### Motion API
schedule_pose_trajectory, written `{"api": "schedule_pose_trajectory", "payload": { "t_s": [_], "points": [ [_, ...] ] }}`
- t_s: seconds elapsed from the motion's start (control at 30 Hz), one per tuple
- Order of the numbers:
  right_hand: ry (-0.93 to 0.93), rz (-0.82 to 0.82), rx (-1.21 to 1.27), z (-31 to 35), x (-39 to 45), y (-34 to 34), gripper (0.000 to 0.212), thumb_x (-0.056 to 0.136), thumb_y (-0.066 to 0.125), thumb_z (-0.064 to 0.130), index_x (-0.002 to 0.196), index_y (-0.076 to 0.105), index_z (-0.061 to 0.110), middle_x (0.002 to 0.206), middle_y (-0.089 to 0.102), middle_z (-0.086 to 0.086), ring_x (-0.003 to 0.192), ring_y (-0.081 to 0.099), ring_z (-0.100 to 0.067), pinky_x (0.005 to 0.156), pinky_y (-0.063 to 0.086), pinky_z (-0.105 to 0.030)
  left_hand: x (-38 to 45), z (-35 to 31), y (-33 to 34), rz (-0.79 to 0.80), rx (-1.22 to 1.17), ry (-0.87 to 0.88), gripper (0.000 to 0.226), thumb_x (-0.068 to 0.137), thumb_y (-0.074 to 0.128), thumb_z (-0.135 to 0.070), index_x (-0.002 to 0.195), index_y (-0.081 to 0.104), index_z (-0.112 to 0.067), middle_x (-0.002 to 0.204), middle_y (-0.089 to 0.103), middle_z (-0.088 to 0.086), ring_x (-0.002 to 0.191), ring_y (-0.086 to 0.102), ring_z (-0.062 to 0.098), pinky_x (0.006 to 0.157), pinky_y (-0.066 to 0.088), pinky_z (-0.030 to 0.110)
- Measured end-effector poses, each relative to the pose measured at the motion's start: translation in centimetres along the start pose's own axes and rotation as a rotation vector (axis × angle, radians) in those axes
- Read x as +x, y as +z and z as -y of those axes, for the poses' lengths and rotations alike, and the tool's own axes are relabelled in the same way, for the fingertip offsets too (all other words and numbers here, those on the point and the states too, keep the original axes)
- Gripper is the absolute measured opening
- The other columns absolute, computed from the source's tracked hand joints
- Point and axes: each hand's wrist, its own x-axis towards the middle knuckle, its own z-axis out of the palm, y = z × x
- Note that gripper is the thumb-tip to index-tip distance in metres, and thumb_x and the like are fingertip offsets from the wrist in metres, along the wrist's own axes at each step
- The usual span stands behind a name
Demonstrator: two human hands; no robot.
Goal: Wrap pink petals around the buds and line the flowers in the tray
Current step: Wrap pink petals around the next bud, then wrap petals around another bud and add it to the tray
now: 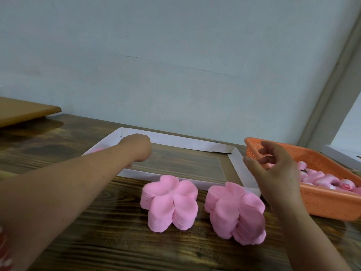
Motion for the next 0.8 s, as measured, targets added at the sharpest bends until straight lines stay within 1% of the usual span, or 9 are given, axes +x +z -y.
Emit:
{"api": "schedule_pose_trajectory", "payload": {
  "t_s": [0.1,0.13,0.23,0.33,0.4,0.47,0.57,0.7,0.8],
  "points": [
    [-0.003,-0.008,-0.02,-0.2,0.1,0.0,0.047,0.078,0.073,0.019,0.122,0.056,0.016,0.095,0.056,0.005,0.083,0.055,-0.017,0.061,0.039,-0.018,-0.2,-0.1,0.5,0.063,0.201,0.01,0.033,0.09,0.042,-0.001,0.115,0.061,-0.01,0.092,0.061,0.005,0.08,0.061,0.023,0.059,0.048,0.03],
    [-0.006,-0.01,-0.034,-0.3,0.1,0.0,0.048,0.078,0.073,0.019,0.123,0.056,0.015,0.095,0.056,0.004,0.082,0.055,-0.016,0.06,0.039,-0.019,-0.1,-0.1,0.7,0.093,0.27,0.024,0.038,0.088,0.043,0.002,0.119,0.061,-0.012,0.094,0.06,0.005,0.081,0.059,0.023,0.057,0.044,0.028],
    [-0.016,-0.016,-0.069,-0.4,0.1,0.0,0.049,0.077,0.073,0.02,0.122,0.055,0.014,0.096,0.056,0.001,0.081,0.054,-0.017,0.06,0.039,-0.019,0.3,0.0,1.4,0.11,0.401,0.041,0.04,0.091,0.041,-0.001,0.121,0.061,-0.017,0.118,0.058,0.007,0.106,0.056,0.026,0.074,0.044,0.033],
    [-0.019,-0.021,-0.09,-0.4,0.1,0.0,0.049,0.077,0.073,0.02,0.122,0.056,0.014,0.097,0.055,0.001,0.083,0.055,-0.02,0.062,0.04,-0.025,0.3,0.2,2.0,0.074,0.477,0.04,0.039,0.088,0.041,-0.005,0.119,0.06,-0.018,0.126,0.052,0.01,0.117,0.048,0.029,0.089,0.041,0.04],
    [-0.018,-0.023,-0.101,-0.4,0.2,-0.1,0.05,0.076,0.073,0.019,0.122,0.055,0.013,0.096,0.054,0.002,0.084,0.055,-0.021,0.066,0.042,-0.03,0.3,0.2,2.2,0.07,0.518,0.004,0.039,0.089,0.042,-0.009,0.125,0.056,-0.017,0.133,0.042,0.014,0.125,0.038,0.031,0.1,0.035,0.049],
    [-0.015,-0.02,-0.117,-0.4,0.2,-0.1,0.051,0.077,0.073,0.021,0.124,0.054,0.013,0.097,0.054,0.003,0.084,0.055,-0.02,0.068,0.043,-0.032,0.3,0.0,2.3,0.108,0.525,-0.028,0.043,0.09,0.043,-0.01,0.132,0.049,-0.015,0.142,0.031,0.016,0.134,0.024,0.034,0.108,0.023,0.06],
    [-0.014,-0.02,-0.125,-0.4,0.2,-0.1,0.053,0.077,0.072,0.021,0.125,0.054,0.013,0.099,0.054,0.003,0.084,0.054,-0.018,0.067,0.042,-0.031,0.2,-0.3,2.4,0.164,0.468,-0.092,0.049,0.093,0.042,-0.018,0.142,0.038,-0.013,0.151,0.023,0.013,0.141,0.014,0.033,0.112,0.013,0.062],
    [-0.005,-0.022,-0.133,-0.3,0.1,-0.1,0.053,0.077,0.072,0.021,0.126,0.054,0.013,0.102,0.054,0.004,0.085,0.054,-0.018,0.065,0.041,-0.029,0.1,-0.3,2.4,0.239,0.389,-0.133,0.056,0.097,0.037,-0.033,0.149,0.028,-0.013,0.159,0.01,0.012,0.146,0.003,0.036,0.113,0.009,0.064],
    [-0.002,-0.02,-0.14,-0.2,0.1,-0.1,0.053,0.077,0.071,0.021,0.126,0.054,0.012,0.103,0.054,0.003,0.085,0.054,-0.019,0.066,0.041,-0.029,0.2,-0.2,2.5,0.248,0.382,-0.138,0.058,0.097,0.039,-0.032,0.15,0.024,-0.013,0.159,0.009,0.012,0.146,0.004,0.038,0.112,0.012,0.065]
  ]
}}
